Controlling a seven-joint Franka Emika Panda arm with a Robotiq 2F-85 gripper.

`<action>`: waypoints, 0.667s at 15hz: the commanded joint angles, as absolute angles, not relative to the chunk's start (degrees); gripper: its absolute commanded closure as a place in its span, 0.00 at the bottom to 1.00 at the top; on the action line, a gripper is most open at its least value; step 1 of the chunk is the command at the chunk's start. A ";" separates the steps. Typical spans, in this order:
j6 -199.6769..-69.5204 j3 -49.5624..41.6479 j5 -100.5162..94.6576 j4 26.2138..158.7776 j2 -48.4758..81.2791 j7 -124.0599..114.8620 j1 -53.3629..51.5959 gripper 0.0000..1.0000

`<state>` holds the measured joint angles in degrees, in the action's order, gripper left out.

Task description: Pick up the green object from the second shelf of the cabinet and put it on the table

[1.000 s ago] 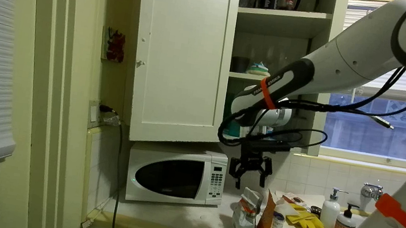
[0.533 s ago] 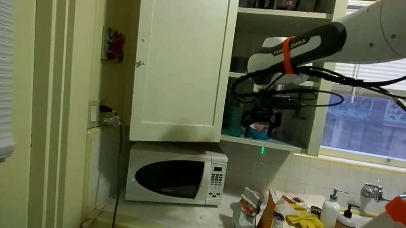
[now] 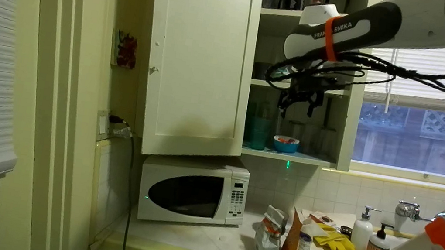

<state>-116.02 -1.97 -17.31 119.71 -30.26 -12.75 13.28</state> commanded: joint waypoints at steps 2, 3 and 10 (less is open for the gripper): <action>-118.95 -1.68 -15.78 113.31 -27.73 -22.72 14.52 0.00; -118.12 -1.91 -15.68 110.56 -27.35 -24.26 15.01 0.00; -121.31 -2.49 -17.32 101.11 -24.21 -39.33 20.26 0.00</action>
